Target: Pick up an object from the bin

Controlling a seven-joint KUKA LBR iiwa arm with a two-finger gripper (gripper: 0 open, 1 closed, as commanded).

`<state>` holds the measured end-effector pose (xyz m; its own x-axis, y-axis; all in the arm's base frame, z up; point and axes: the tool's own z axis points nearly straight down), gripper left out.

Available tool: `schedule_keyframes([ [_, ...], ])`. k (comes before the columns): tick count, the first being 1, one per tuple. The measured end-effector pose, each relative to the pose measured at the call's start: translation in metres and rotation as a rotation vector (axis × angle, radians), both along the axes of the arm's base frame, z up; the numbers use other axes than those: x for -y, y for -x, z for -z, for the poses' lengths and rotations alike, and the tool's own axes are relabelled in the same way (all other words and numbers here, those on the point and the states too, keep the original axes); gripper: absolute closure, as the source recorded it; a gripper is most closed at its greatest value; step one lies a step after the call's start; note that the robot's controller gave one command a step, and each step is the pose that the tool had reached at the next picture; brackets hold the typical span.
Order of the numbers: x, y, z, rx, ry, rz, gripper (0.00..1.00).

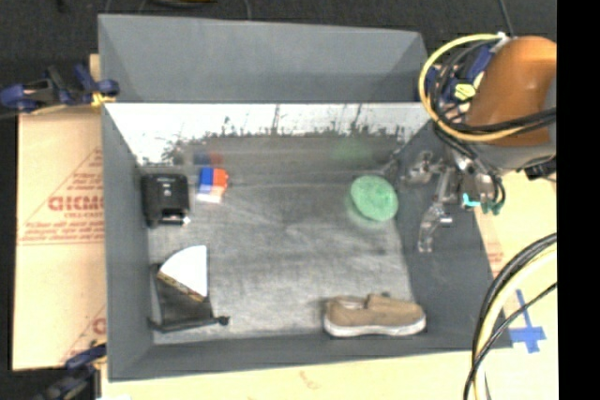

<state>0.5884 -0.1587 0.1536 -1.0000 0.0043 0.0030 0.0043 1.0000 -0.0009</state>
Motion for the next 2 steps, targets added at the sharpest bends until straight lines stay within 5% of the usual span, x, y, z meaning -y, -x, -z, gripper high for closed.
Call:
schedule_keyframes([
  [1,0.000,-0.002,-0.004,0.007,0.002,-0.003,0.00],
  [2,-0.003,-0.008,0.045,0.015,0.002,0.027,0.00],
])
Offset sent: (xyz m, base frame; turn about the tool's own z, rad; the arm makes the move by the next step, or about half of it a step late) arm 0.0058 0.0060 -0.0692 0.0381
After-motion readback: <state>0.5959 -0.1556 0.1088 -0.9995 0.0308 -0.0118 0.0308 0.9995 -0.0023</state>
